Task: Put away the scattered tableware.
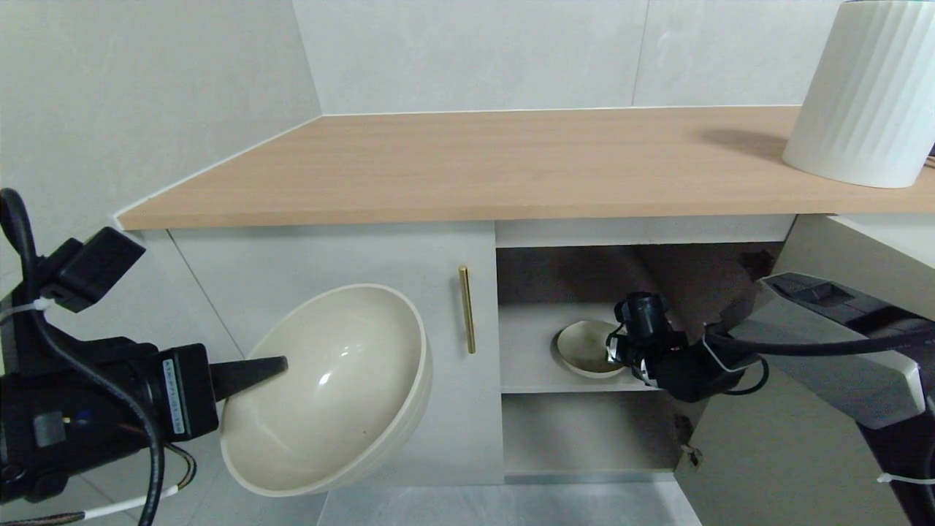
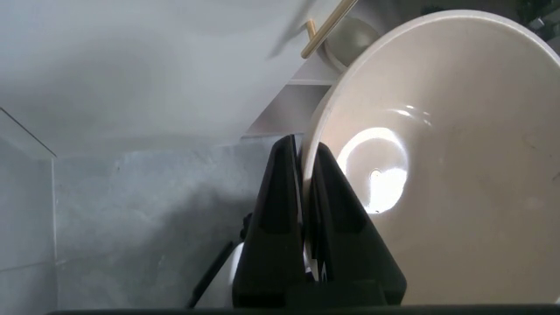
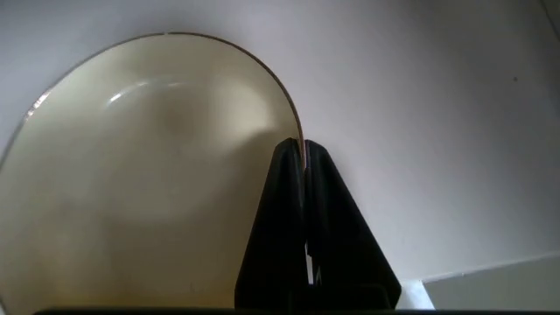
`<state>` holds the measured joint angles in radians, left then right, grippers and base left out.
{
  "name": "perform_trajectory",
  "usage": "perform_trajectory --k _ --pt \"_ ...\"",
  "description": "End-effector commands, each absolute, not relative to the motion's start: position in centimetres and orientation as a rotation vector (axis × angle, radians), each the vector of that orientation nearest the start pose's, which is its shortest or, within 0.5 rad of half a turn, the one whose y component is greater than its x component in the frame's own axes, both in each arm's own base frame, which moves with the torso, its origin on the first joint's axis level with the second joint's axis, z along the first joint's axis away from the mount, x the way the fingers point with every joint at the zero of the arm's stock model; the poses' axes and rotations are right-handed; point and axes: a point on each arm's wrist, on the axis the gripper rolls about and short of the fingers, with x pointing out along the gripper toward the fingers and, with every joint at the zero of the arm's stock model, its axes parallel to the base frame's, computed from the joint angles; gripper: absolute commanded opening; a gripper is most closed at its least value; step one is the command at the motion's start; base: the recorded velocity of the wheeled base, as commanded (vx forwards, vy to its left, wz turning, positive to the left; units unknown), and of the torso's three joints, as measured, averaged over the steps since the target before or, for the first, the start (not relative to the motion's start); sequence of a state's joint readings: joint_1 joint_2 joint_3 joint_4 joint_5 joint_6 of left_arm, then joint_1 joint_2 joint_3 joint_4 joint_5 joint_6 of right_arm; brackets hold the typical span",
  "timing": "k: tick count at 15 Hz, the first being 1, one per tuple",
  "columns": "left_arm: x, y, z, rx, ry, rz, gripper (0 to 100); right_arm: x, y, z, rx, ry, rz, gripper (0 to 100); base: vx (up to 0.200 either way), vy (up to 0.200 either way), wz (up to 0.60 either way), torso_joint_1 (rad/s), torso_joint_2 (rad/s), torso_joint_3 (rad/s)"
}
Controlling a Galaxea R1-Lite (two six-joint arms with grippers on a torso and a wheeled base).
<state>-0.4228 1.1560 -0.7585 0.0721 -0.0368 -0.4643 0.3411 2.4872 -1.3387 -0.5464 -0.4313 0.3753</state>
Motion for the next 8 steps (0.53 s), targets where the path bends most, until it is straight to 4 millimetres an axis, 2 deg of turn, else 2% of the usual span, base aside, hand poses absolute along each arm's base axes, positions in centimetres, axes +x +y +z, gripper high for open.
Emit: perform_trajectory --k 1,6,7,8 --pt "14.75 -6.71 23.00 -0.357 0.562 -0.332 0 44.35 14.33 -0.71 0.140 0.526 -0.201 0 0.000 0.000 0.00 0.000 0.00 0.000" --pt "14.76 -6.72 23.01 -0.357 0.560 -0.332 0 44.62 13.89 -0.64 0.146 0.519 -0.212 0 0.000 0.000 0.00 0.000 0.00 0.000" --pt "14.75 -6.71 23.00 -0.357 0.562 -0.332 0 44.61 13.81 -0.67 0.147 0.521 -0.213 100 0.000 0.000 0.00 0.000 0.00 0.000" --pt "14.79 -6.73 22.97 -0.357 0.563 -0.332 0 44.61 13.81 -0.67 0.150 0.521 -0.213 100 0.000 0.000 0.00 0.000 0.00 0.000"
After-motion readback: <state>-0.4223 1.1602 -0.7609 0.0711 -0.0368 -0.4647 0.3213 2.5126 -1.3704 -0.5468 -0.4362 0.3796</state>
